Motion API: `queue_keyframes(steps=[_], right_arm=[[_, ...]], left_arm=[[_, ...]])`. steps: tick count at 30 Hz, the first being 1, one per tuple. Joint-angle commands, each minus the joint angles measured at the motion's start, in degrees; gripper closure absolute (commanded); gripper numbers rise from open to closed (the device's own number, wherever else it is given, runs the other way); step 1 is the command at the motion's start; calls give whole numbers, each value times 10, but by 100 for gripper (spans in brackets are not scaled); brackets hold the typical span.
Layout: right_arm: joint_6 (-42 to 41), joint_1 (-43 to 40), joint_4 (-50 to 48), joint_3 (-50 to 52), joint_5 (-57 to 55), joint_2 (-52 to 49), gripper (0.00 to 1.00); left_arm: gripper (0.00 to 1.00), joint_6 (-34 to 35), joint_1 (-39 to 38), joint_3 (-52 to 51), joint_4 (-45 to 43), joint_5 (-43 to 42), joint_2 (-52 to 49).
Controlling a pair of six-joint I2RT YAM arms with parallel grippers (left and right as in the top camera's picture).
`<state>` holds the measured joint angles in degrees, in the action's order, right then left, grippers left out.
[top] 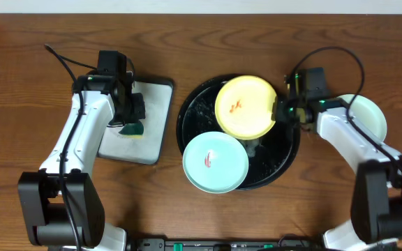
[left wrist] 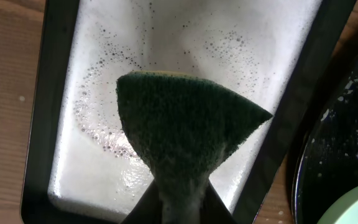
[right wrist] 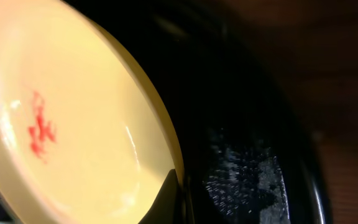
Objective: Clean dirty plates on tray and stack at the side
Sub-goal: 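Grasp the yellow plate rim with the right gripper and pull it back, then bring the sponge in the left gripper over to the yellow plate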
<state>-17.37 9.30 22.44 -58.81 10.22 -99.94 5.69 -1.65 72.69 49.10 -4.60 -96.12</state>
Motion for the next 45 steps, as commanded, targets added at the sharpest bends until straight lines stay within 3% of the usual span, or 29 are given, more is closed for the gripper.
queue_keyframes(steps=[1, 10, 19, 27, 33, 45], right_arm=[[7, 5, -2, -7, -14, -27, 99], [7, 5, 0, -7, -14, -50, 99], [7, 5, 3, -8, -14, -50, 99], [7, 5, 5, -8, -14, -50, 99], [7, 5, 10, -8, -14, -50, 99], [7, 5, 12, -8, -14, -50, 99]], left_arm=[[93, -10, 3, -3, 2, -6, 0], [93, -10, 3, -18, -31, -5, -5], [92, -5, 3, -127, -164, -10, -46], [92, -5, 3, -139, -221, -10, -99], [93, 8, 3, -132, -210, -10, -95], [92, 5, 3, -65, -170, -10, 6]])
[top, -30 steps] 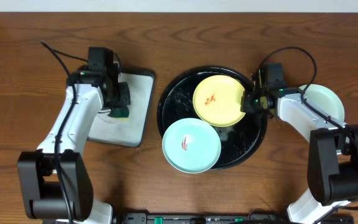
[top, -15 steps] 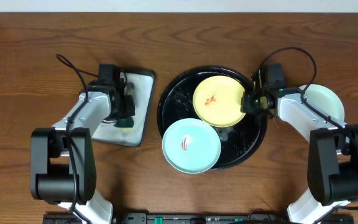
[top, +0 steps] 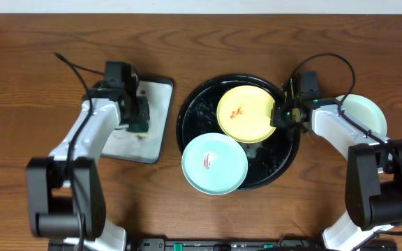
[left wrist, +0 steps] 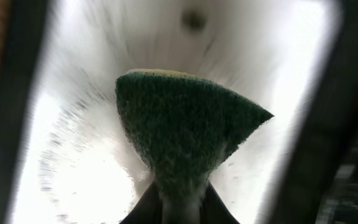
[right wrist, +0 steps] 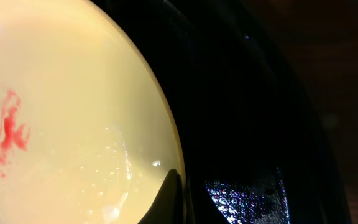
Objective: Clean dirty plates on tray and stack at the side
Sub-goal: 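Bring the sponge in the left gripper over to the yellow plate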
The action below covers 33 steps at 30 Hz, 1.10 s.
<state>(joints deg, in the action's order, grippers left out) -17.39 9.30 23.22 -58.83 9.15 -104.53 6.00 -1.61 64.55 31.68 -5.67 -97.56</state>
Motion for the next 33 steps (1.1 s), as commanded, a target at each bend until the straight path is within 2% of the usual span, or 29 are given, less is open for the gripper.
queue_keyframes(steps=[1, 11, 14, 18, 21, 27, 33], right_arm=[[7, 5, 4, -7, -3, -4, 99], [7, 5, 4, -7, -3, -4, 99], [7, 5, 4, -7, -3, -4, 99], [22, 5, 4, -7, 4, -4, 99], [34, 6, 4, -7, 6, -4, 99], [48, 6, 10, -7, 8, -4, 99], [49, 6, 17, -7, 8, -4, 99]], left_arm=[[93, 2, 2, 14, 7, 1, 19], [93, 5, 1, 0, 3, -4, 12], [93, 8, -5, 5, -7, -45, 16], [93, 63, -28, 13, -49, -148, 16], [92, 113, -72, 13, -116, -192, 15], [93, 127, -197, 13, -236, -183, -11], [93, 198, -285, 13, -318, -151, -91]])
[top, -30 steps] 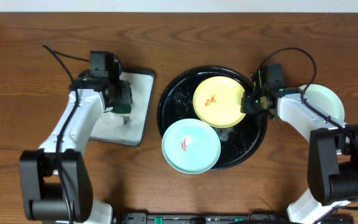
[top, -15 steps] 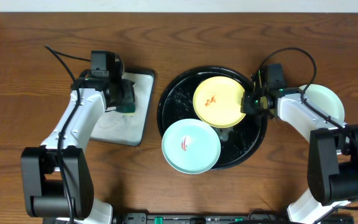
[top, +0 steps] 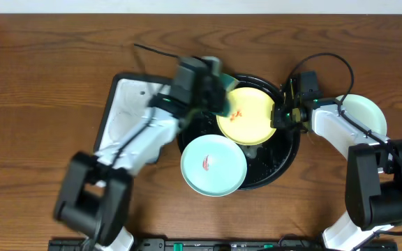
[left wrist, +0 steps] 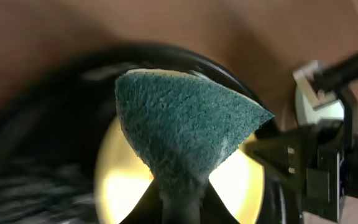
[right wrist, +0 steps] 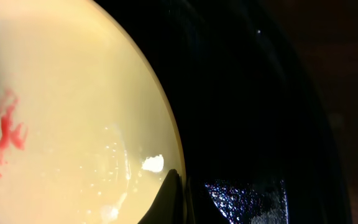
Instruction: Clean dirty plates on tray and stack at the side
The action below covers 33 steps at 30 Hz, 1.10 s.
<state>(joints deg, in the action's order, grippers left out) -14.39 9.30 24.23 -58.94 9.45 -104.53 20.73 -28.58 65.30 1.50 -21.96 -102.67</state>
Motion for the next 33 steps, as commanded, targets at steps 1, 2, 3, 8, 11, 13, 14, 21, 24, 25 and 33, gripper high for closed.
queue_keyframes(steps=[1, 2, 3, 8, 11, 13, 14, 21, 24, 25, 33], right_arm=[[21, 6, 8, -6, 5, -4, 99], [28, 6, 9, -6, 5, -4, 99], [34, 6, 10, -6, 5, -4, 99], [51, 15, 13, -6, -1, -4, 99], [51, 20, 13, -6, -2, -4, 99], [50, 21, 13, -6, -2, -4, 99], [50, 22, 15, -6, -2, -4, 99], [50, 22, 24, -6, -2, -4, 99], [50, 22, 23, -6, -2, -4, 99], [50, 22, 23, -6, -2, -4, 99], [51, 22, 23, -6, -3, -4, 99]], left_arm=[[93, 68, -23, 5, -31, 12, -53], [93, 89, -29, 5, -50, 12, -69], [93, 108, -35, 5, -66, 9, -82], [93, 202, -50, 5, -127, -7, -132], [93, 210, -50, 5, -122, 9, -158], [93, 185, -43, 5, -102, 24, -175], [93, 169, -38, 5, -92, 26, -181], [93, 103, -3, 24, 36, 54, -180], [93, 104, 1, 53, 115, 92, -180], [93, 103, 0, 65, 134, 96, -180], [92, 204, -28, 103, 151, 75, -181]])
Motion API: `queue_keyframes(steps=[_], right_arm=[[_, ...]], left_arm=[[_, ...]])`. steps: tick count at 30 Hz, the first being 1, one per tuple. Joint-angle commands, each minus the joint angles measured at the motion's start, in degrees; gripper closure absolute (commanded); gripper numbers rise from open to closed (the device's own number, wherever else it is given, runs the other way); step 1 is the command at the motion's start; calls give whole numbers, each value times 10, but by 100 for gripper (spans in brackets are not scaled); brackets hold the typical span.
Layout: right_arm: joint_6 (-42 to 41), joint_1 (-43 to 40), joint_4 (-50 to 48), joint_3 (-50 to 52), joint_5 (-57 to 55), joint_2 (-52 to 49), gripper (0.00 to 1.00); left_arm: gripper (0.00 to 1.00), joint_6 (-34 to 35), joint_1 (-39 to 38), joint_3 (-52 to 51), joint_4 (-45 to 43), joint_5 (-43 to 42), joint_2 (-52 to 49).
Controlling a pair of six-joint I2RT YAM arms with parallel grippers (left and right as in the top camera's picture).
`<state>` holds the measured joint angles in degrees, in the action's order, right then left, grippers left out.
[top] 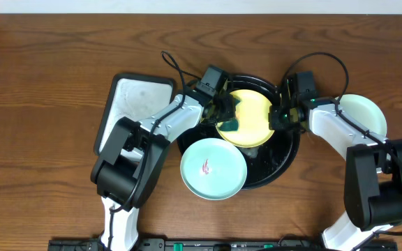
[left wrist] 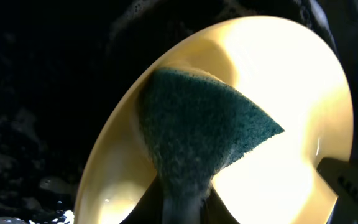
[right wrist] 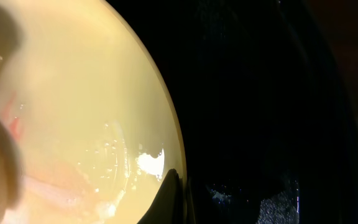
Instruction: Clean dirty plates on tray and stack at the side
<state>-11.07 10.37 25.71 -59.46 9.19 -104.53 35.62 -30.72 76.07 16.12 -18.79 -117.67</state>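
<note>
A yellow plate [top: 253,115] sits in the far part of the round black tray [top: 285,159]. My left gripper [top: 221,111] is shut on a green sponge [top: 229,125], which presses on the plate's left side. In the left wrist view the sponge [left wrist: 204,134] covers much of the plate [left wrist: 291,93]. My right gripper [top: 279,117] is shut on the plate's right rim [right wrist: 178,134]. Only a faint pink smear [right wrist: 14,124] shows on the plate. A light blue plate [top: 213,167] with a red smear lies at the tray's front left.
A white soapy tray [top: 131,111] lies on the wooden table left of the black tray. A pale green plate [top: 367,115] rests on the table at the right, beyond my right arm. Cables trail behind both arms.
The sponge was held above the yellow plate's far left rim; now it is down on the plate over the red stain. The stain has faded to a pale pink trace.
My left gripper held the sponge over the soapy white tray, then lower in it. Then it was across at the black tray above the yellow plate, and now the sponge is on the plate. My right gripper has kept hold of the plate's rim throughout.
</note>
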Motion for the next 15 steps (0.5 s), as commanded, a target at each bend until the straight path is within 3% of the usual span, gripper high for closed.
queue_keyframes(steps=[1, 9, 15], right_arm=[[17, 11, 9, -1, 0, -4, 99], [17, 11, 9, -1, -8, -4, 99], [17, 11, 9, -1, -8, -4, 99]], left_arm=[[93, 59, -17, -5, -6, 42, -32], [93, 112, -89, -5, -35, 34, -47], [93, 119, -89, -5, -50, -15, -48]])
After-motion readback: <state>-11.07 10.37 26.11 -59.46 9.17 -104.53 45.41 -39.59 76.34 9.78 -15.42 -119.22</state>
